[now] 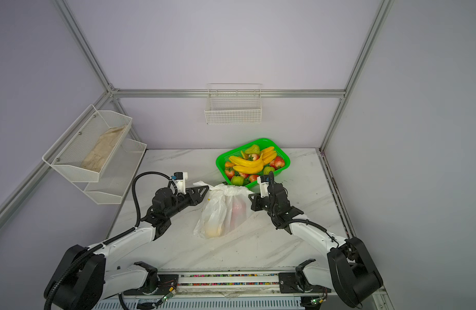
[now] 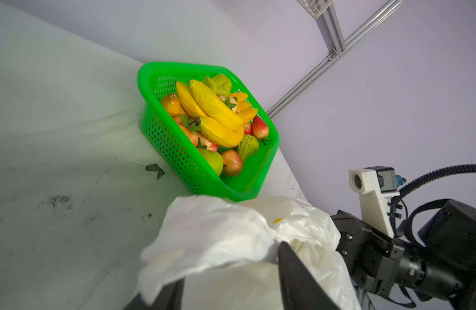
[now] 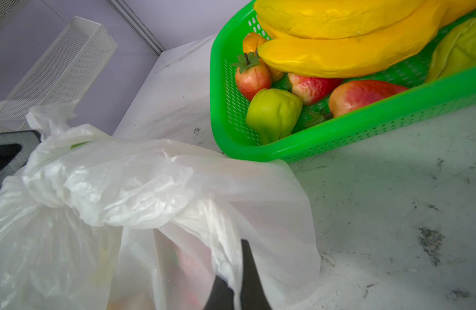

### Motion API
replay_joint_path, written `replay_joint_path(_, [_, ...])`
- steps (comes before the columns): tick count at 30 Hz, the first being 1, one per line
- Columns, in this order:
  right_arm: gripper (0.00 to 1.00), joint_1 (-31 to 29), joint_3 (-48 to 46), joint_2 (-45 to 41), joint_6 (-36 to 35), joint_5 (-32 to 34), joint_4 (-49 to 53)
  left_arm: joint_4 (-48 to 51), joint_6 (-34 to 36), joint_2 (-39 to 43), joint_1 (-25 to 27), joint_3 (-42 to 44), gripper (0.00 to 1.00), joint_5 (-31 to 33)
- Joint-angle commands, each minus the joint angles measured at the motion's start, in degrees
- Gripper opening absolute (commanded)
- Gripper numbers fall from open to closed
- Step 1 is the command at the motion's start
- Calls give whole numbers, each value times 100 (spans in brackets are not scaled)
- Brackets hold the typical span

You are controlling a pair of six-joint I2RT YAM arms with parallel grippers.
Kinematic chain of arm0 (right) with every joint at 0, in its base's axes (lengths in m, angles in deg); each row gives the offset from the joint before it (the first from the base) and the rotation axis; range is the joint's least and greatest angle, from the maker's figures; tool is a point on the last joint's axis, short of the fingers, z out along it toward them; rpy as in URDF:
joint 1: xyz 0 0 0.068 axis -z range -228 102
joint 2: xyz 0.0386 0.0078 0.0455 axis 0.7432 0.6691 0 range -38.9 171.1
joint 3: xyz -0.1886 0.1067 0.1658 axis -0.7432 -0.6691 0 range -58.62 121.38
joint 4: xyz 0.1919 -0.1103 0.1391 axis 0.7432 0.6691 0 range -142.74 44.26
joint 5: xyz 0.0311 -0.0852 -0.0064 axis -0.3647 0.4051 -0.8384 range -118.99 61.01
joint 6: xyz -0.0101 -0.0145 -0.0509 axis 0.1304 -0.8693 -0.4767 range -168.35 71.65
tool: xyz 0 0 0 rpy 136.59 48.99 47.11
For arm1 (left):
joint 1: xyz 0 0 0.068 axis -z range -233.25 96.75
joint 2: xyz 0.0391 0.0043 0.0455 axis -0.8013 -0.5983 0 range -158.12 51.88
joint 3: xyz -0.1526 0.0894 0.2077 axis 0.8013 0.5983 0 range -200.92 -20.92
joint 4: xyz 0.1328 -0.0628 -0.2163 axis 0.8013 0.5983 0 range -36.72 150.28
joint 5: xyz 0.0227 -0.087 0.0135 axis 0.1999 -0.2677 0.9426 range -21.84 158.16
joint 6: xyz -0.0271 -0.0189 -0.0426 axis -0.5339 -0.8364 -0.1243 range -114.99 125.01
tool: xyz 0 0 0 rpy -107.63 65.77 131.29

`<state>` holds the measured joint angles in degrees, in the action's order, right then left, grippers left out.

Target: Place the fake fruits into the plastic bag and tie a complex knot

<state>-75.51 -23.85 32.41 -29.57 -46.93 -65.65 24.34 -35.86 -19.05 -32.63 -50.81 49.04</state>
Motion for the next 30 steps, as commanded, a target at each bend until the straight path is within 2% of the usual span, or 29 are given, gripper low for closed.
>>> replay_joint_path(1, [0, -9, -126, -129, -78, 44, -58, -787, -159, -109, -32, -619, 32, -97])
replay_joint_path(6, [0, -14, -276, -178, -74, 85, -55, -949, -66, -206, -41, -523, 0, 106])
replay_joint_path(9, [0, 33, -359, -249, 3, 187, -3, -832, -34, -125, -96, -387, 0, 461])
replay_joint_path(12, [0, 322, -462, -310, 148, 94, 64, -336, -31, 83, -243, -244, 0, 1033])
replay_joint_path(17, [0, 1295, -893, -395, 400, -576, -16, 867, 93, 491, -608, 52, 0, 2389])
replay_joint_path(19, [0, 1614, -1079, -417, 391, -718, -67, 1078, 208, 623, -730, 149, 0, 2640])
replay_joint_path(21, [0, 1661, -1133, -424, 389, -666, -125, 1296, 317, 701, -735, 91, 0, 2699])
replay_joint_path(26, [0, 1644, -1055, -475, 500, -628, -253, 1387, 382, 708, -735, -64, 0, 2308])
replay_joint_path(29, [0, 1627, -1015, -725, 383, -666, -133, 952, 393, 792, -735, 96, 0, 1984])
replay_joint_path(30, [5, 1626, -1000, -843, 342, -706, -95, 809, 390, 830, -735, 137, 0, 1846])
